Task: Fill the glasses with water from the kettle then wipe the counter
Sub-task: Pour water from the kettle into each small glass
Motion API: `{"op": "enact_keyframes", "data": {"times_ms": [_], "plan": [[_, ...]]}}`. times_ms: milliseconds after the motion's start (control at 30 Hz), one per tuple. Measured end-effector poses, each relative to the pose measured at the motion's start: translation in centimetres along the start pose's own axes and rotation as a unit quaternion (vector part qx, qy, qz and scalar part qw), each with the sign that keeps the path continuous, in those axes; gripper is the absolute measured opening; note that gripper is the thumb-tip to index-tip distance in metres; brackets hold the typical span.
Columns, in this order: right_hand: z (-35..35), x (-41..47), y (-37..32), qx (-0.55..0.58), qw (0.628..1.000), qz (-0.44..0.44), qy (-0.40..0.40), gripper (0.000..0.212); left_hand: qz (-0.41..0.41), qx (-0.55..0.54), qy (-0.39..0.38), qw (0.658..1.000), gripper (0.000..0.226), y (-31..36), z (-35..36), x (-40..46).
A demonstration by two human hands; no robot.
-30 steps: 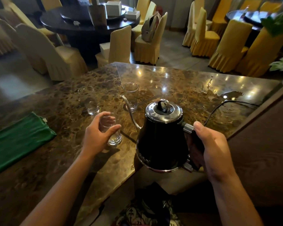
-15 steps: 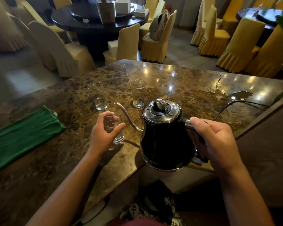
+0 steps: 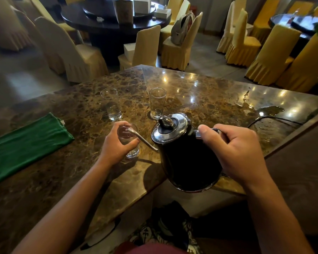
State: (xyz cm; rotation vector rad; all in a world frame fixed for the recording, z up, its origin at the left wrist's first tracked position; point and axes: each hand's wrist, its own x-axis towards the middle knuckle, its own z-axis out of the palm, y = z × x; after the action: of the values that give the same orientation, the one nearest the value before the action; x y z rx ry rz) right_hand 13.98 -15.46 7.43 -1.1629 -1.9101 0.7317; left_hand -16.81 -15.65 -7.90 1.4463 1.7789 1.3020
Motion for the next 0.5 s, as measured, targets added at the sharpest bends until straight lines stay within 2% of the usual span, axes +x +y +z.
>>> {"op": "enact_keyframes", "data": {"times_ms": [233,333,500], "plan": [[-0.6,0.2,-1.4,-0.045,0.999,-0.007,-0.005,0.066,-0.008,-0.052,0.003,0.999,0.067,-0.2,0.4,-0.3],[-0.3,0.4,-2.2,-0.064,0.998,-0.020,0.008,0.058,-0.019,-0.076,0.005,0.997,0.070,-0.3,0.6,-0.2],[-0.4,0.7,-2.9,-0.049,0.997,0.013,-0.056,0.057,-0.023,-0.090,0.012,0.996,0.073,-0.2,0.9,-0.3]]}}
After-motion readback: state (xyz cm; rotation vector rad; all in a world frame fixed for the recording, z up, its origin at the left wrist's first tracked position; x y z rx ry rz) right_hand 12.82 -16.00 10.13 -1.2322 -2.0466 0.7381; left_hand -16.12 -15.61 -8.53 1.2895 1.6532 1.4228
